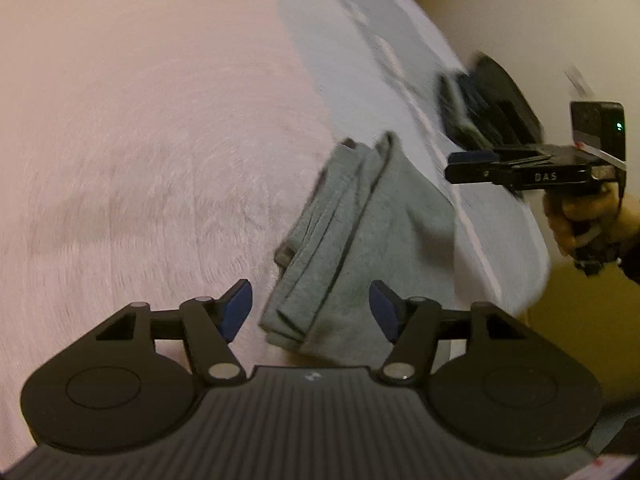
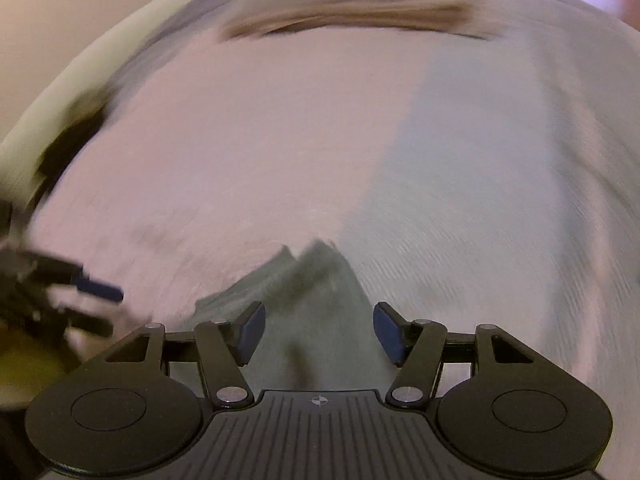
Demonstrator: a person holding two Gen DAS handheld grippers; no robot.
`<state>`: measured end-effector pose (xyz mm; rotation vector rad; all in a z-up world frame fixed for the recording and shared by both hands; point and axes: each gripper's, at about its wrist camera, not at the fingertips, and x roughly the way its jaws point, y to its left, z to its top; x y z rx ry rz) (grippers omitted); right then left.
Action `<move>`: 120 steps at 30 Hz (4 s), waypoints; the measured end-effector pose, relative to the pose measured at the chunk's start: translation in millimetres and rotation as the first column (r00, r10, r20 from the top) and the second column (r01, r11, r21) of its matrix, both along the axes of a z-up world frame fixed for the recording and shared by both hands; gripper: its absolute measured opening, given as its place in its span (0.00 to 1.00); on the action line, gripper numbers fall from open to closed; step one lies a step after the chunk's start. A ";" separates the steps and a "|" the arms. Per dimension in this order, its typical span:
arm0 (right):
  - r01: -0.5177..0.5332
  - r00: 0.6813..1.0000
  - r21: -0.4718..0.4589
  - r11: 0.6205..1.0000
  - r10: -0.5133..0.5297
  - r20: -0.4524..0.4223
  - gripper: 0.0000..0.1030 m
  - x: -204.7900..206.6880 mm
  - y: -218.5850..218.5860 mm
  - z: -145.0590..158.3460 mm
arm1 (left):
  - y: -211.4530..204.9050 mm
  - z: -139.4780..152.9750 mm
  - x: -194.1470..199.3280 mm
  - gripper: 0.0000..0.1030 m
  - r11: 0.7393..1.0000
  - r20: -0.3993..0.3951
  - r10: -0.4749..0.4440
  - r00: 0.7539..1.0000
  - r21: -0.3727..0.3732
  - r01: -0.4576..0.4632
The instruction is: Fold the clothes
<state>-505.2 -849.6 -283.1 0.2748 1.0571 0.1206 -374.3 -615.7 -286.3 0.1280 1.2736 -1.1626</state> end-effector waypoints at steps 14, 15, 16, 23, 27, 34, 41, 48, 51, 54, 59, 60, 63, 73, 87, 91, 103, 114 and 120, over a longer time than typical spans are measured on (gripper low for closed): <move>-0.409 0.907 0.138 0.902 0.418 -0.045 0.34 69.0 -10.7 -66.8 | -20.2 -42.9 -73.0 0.35 0.902 0.064 0.400 0.914 0.147 -0.405; -0.400 0.911 0.142 0.905 0.409 -0.044 0.29 69.1 -13.5 -66.8 | -19.3 -43.7 -72.9 0.38 0.893 0.080 0.414 0.907 0.157 -0.422; -0.388 0.916 0.149 0.909 0.398 -0.043 0.27 69.5 -15.2 -67.2 | -15.6 -44.4 -72.9 0.38 0.884 0.082 0.431 0.898 0.159 -0.439; -0.343 0.935 0.129 0.931 0.351 -0.050 0.11 65.0 -18.6 -50.5 | -19.5 -52.2 -74.5 0.31 0.891 0.038 0.425 0.904 0.159 -0.425; -0.292 0.953 0.140 0.946 0.300 -0.037 0.09 61.7 -24.2 -36.8 | -13.4 -31.9 -77.0 0.09 0.892 0.068 0.430 0.900 0.118 -0.436; -0.256 0.960 0.116 0.960 0.266 -0.085 0.09 86.3 -23.9 -51.8 | -16.1 -39.5 -50.7 0.09 0.884 0.056 0.446 0.893 0.129 -0.450; -0.255 0.958 0.105 0.961 0.266 -0.103 0.15 100.8 -27.6 -62.7 | -15.8 -52.3 -49.0 0.10 0.879 0.056 0.457 0.888 0.127 -0.460; -0.170 0.977 0.136 0.976 0.185 -0.109 0.16 101.8 -33.1 -80.5 | -29.9 -71.2 -31.8 0.15 0.883 0.072 0.436 0.897 0.158 -0.442; -0.093 0.986 0.192 0.977 0.117 -0.118 0.42 106.2 -47.8 -91.9 | -23.8 -77.9 -29.1 0.22 0.875 0.069 0.456 0.888 0.149 -0.461; -0.061 0.990 0.204 0.977 0.086 -0.114 0.50 98.5 -63.2 -84.7 | -14.0 -66.5 -32.8 0.27 0.868 0.086 0.468 0.879 0.141 -0.476; -0.164 0.986 0.090 0.982 0.163 0.017 0.50 58.8 -61.4 -28.9 | -0.3 -21.8 -52.3 0.22 0.844 0.200 0.483 0.852 0.153 -0.515; -0.231 0.973 0.064 0.971 0.228 0.047 0.50 47.5 -53.8 -18.2 | 1.3 -11.3 -59.0 0.22 0.847 0.228 0.474 0.851 0.146 -0.511; -0.479 0.870 -0.095 0.873 0.486 0.077 0.54 8.6 -19.0 -1.5 | -13.5 14.8 -92.6 0.28 0.897 0.323 0.356 0.877 0.146 -0.418; -0.716 0.321 -0.693 0.087 0.922 -0.215 0.71 -111.3 60.2 -81.4 | -105.8 -11.2 -223.7 0.65 0.953 0.589 -0.272 0.761 0.276 0.127; -0.727 0.502 -0.632 0.269 0.837 -0.220 0.35 -56.8 70.7 -37.6 | -125.1 -54.5 -225.3 0.69 0.878 0.714 -0.448 0.537 0.465 0.114; -0.770 0.531 -0.531 0.352 0.816 -0.228 0.35 -32.6 71.9 -8.6 | -114.1 -38.5 -199.5 0.66 0.884 0.712 -0.443 0.545 0.447 0.134; -0.773 0.562 -0.498 0.392 0.788 -0.252 0.35 -16.7 82.2 -5.4 | -107.1 -15.7 -166.9 0.41 0.881 0.621 -0.457 0.637 0.416 0.227; -0.758 0.585 -0.507 0.410 0.771 -0.252 0.34 -25.2 90.3 0.4 | -102.2 -3.1 -166.4 0.36 0.870 0.608 -0.480 0.632 0.420 0.257; -0.720 0.576 -0.597 0.353 0.784 -0.232 0.37 -56.5 102.6 -9.8 | -92.6 -3.7 -172.5 0.34 0.864 0.615 -0.498 0.612 0.410 0.292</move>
